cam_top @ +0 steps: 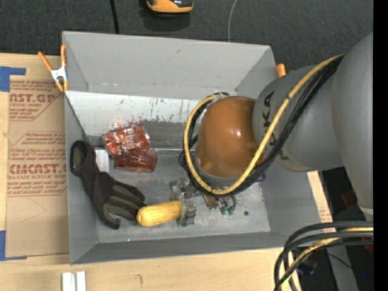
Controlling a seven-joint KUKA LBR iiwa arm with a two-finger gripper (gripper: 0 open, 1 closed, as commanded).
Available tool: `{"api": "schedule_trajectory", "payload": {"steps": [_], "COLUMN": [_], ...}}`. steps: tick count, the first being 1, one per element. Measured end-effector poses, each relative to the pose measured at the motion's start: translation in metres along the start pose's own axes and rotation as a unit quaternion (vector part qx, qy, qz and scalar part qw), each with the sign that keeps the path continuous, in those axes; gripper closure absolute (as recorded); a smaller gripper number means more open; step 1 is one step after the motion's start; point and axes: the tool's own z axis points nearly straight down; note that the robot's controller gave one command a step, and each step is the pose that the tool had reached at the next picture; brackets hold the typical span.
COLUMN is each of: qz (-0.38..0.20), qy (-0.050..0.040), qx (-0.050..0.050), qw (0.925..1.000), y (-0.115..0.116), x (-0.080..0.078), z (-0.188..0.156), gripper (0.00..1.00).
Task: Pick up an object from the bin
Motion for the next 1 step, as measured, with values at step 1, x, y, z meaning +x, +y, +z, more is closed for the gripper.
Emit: {"api": "schedule_trajectory", "payload": {"steps": [1], "qz": [0.000], "qy": [-0.0016], "qx": [0.000], "qw": [1.0000], "y": [0.0001], "x": [-0.0001], "z": [-0.0201], "gripper": [1.00]}}
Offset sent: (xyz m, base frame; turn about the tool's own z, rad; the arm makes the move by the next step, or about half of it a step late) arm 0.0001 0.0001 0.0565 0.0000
